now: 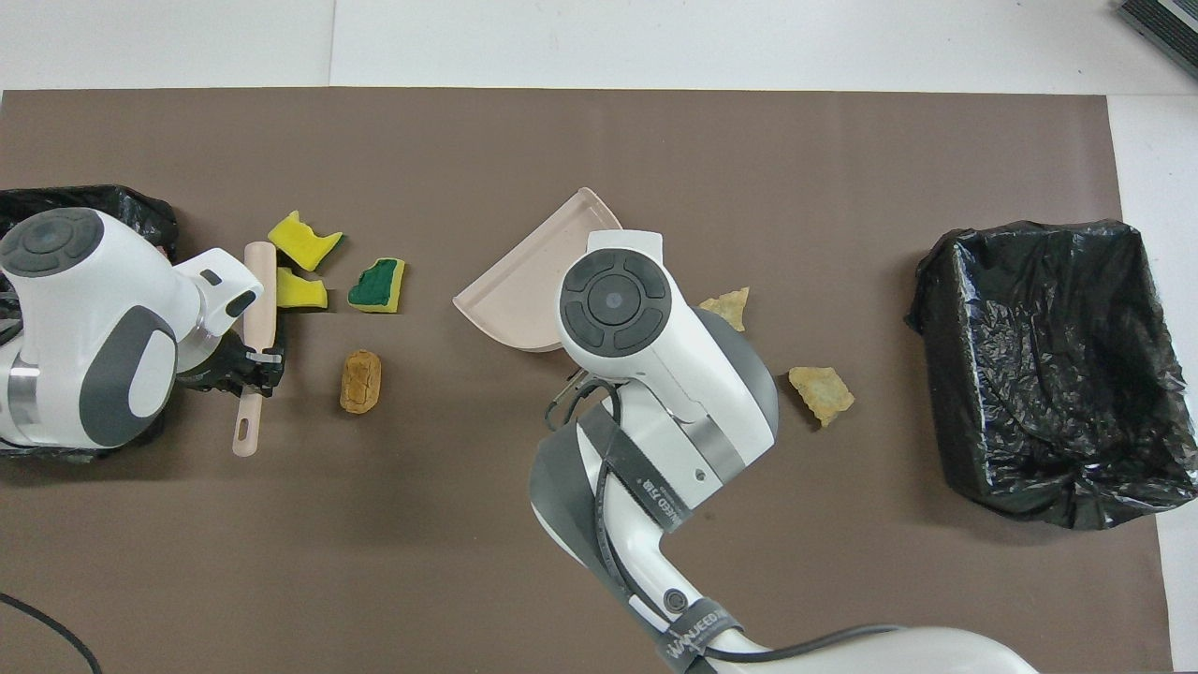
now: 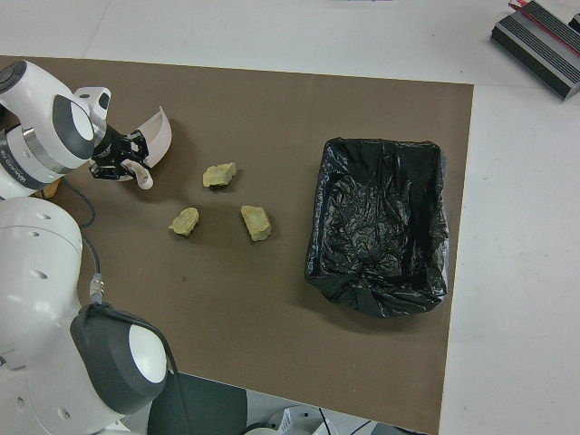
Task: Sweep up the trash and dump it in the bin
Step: 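Sweep the sponge pieces into the dustpan with the left gripper's brush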
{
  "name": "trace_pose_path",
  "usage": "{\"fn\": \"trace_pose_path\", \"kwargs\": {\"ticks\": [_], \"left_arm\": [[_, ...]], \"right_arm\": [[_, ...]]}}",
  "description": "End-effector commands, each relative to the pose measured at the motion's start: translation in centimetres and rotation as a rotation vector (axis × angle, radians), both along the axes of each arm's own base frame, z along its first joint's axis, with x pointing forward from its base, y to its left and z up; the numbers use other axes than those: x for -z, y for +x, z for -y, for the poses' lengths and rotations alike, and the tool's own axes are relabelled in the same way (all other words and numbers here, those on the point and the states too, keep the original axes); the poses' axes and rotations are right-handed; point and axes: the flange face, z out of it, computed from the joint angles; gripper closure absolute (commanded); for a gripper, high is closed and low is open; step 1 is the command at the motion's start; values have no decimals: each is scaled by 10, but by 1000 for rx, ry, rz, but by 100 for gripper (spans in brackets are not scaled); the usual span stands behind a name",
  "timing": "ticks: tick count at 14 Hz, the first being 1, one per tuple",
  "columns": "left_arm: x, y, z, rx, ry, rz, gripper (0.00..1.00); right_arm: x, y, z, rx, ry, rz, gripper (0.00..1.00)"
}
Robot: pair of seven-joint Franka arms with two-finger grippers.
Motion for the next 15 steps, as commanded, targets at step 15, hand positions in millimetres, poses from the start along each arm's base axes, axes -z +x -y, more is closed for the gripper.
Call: {"fn": "trace_pose_path", "kwargs": {"ticks": [15], "left_arm": [[-26, 45, 4, 28, -89, 207, 100]], "right_arm": [[37, 13, 28, -719, -7, -11, 100]]}}
